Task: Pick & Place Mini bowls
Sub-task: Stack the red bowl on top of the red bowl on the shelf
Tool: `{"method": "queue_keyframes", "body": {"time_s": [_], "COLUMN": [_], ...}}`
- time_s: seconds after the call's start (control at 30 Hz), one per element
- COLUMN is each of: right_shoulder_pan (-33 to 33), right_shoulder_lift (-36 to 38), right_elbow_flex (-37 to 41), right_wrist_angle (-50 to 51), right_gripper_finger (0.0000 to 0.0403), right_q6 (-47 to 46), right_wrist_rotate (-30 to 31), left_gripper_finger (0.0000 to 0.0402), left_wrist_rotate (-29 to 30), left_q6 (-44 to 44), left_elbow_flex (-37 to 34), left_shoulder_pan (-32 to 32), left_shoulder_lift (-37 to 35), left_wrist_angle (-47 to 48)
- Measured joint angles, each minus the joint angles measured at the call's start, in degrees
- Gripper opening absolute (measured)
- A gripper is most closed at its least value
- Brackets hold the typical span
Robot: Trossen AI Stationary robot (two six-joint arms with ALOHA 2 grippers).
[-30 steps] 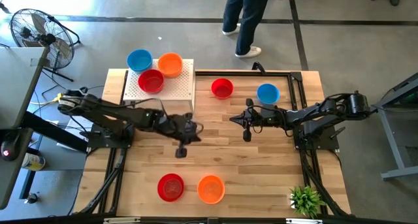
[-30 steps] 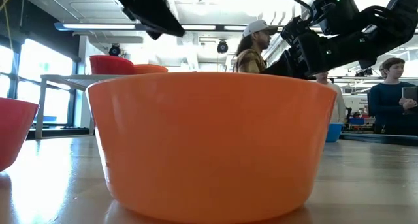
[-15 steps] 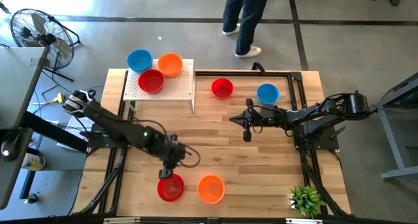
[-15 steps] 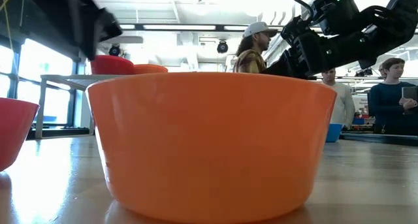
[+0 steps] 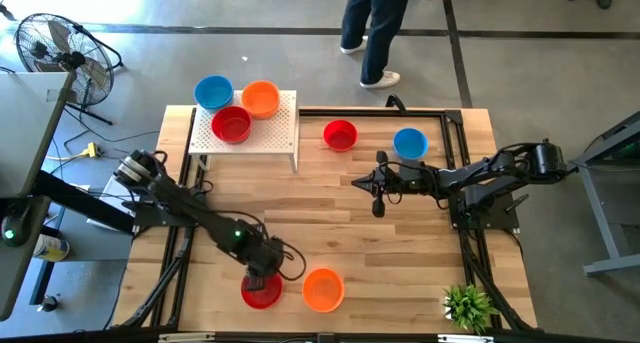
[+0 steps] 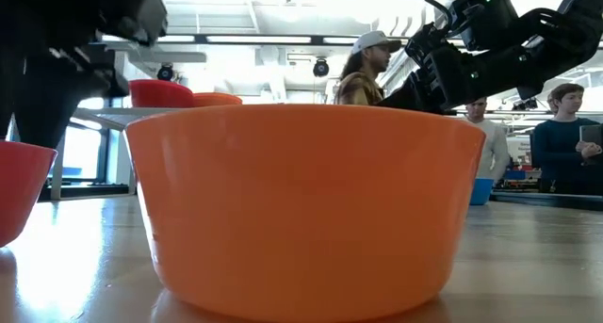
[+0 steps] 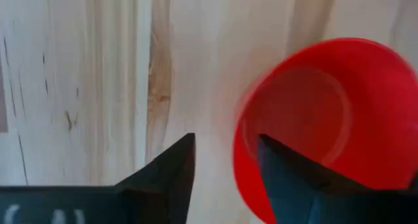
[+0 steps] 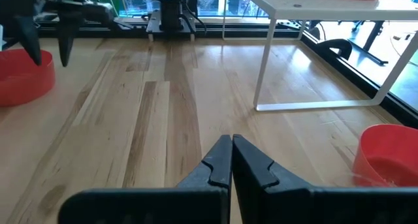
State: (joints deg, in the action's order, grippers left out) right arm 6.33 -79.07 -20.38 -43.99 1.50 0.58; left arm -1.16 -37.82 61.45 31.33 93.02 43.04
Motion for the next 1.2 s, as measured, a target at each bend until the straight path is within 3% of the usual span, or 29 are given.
{"method": "queue_keyframes", "body": {"time_s": [0.33,0.43,0.67,0.83,1.0,1.2], "right_shoulder_pan": [0.0,0.0,0.0,0.0,0.0,0.0], "right_shoulder_lift": [0.0,0.0,0.0,0.0,0.0,0.0], "right_elbow_flex": [0.0,0.0,0.0,0.0,0.0,0.0], "right_wrist_angle": [0.0,0.0,0.0,0.0,0.0,0.0], "right_gripper_finger": [0.0,0.0,0.0,0.0,0.0,0.0], "right_q6": [0.0,0.0,0.0,-0.1,-0.1,-0.1], "right_wrist_rotate": [-0.4,-0.4,-0.4,-0.4,-0.4,-0.3], "left_gripper_finger": [0.0041,0.0008,0.0004,0.0003,0.0002,0.0001], "left_wrist_rotate": [-1.2,-0.1,11.8,17.6,18.9,19.6], "left_q6": [-1.2,-2.5,-5.7,-10.2,-13.5,-16.5], "left_elbow_flex": [-1.0,-1.2,-1.8,-8.2,-17.0,-23.5], "left_shoulder_pan": [0.7,0.5,-2.3,-5.7,-10.6,-17.0], "left_shoulder_lift": [2.9,2.5,-6.2,-17.9,-28.4,-34.8], "left_wrist_angle": [-4.7,-2.1,9.4,8.9,6.0,6.1]}}
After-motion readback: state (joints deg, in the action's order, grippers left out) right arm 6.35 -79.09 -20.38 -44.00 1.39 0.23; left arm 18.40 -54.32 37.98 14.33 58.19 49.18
